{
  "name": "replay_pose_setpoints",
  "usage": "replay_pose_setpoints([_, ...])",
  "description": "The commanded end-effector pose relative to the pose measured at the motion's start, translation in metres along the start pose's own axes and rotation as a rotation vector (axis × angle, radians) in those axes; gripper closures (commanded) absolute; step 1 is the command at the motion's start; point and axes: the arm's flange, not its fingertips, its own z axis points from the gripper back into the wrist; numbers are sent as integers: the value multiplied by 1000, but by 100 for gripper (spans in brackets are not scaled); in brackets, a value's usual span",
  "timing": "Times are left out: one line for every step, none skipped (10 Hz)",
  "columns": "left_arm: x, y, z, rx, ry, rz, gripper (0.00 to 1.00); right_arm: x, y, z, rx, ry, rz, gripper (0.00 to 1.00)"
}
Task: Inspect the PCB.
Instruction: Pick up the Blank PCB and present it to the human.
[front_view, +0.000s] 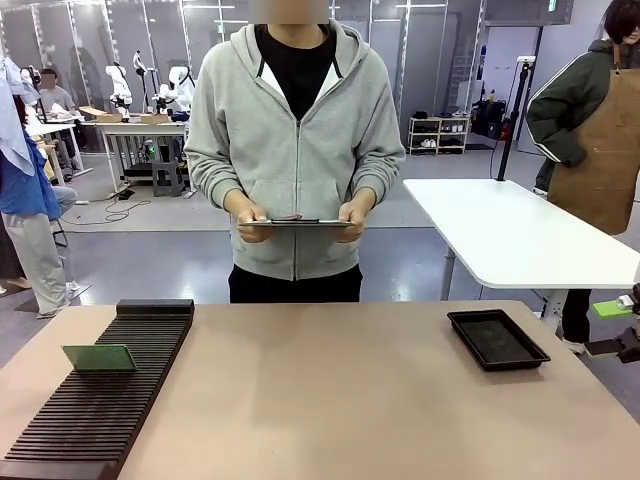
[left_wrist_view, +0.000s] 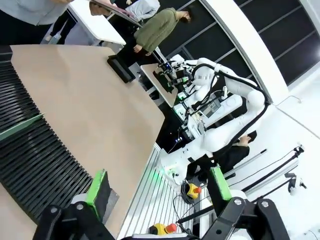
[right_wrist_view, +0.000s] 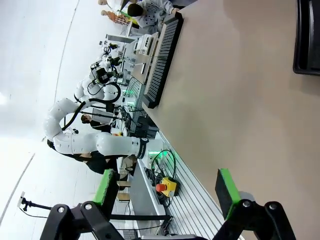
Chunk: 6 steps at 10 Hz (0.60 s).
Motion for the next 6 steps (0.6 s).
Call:
replay_pose_setpoints([-8,-1,7,-3,-30,3,0,2,1,1,-7,5,5,0])
replay_pose_setpoints([-8,-1,7,-3,-30,3,0,2,1,1,-7,5,5,0])
replay_pose_setpoints([-8,-1,7,-3,-30,3,0,2,1,1,-7,5,5,0])
replay_pose_setpoints([-8,-1,7,-3,-30,3,0,2,1,1,-7,5,5,0])
replay_pose_setpoints([-8,-1,7,-3,-30,3,0,2,1,1,-7,5,5,0])
replay_pose_setpoints([-8,-1,7,-3,-30,3,0,2,1,1,-7,5,5,0])
